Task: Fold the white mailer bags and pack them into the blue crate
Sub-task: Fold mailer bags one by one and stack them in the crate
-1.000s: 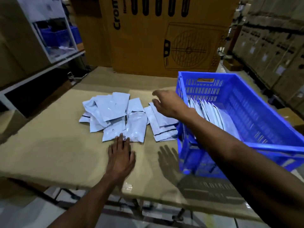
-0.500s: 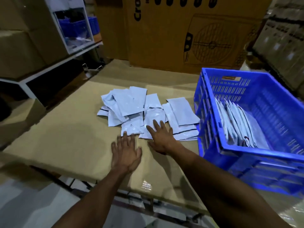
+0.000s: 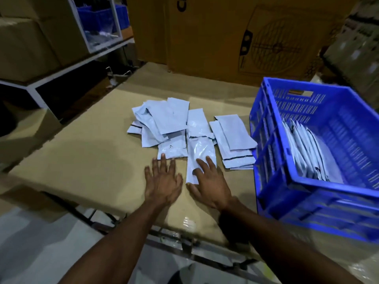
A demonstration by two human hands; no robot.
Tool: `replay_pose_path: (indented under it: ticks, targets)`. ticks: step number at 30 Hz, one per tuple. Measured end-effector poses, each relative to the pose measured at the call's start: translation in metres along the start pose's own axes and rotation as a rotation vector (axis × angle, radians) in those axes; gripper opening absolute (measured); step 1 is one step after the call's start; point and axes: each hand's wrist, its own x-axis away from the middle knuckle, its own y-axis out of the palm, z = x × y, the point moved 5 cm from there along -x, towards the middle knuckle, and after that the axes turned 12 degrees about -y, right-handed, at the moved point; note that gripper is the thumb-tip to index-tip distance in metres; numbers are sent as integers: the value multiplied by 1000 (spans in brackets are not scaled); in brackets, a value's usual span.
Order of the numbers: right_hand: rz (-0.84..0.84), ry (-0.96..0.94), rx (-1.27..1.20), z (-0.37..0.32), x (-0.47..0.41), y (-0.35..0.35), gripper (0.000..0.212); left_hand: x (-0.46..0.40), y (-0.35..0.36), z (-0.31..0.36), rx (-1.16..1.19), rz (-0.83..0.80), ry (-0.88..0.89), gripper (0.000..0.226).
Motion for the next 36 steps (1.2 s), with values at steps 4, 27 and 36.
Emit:
replay_pose_path:
  ticks: [4,27,36]
  targets:
    - [215,2,6,-9,21,-27,35,2,-3,1,28,25,31,64]
    - [-155,-452,-82,-1,45,-35,76,33,-17,19,110,46,590,60]
    - [-100,-25,-77,0,48,-16,83,41,-6,10,7,-54,382,80]
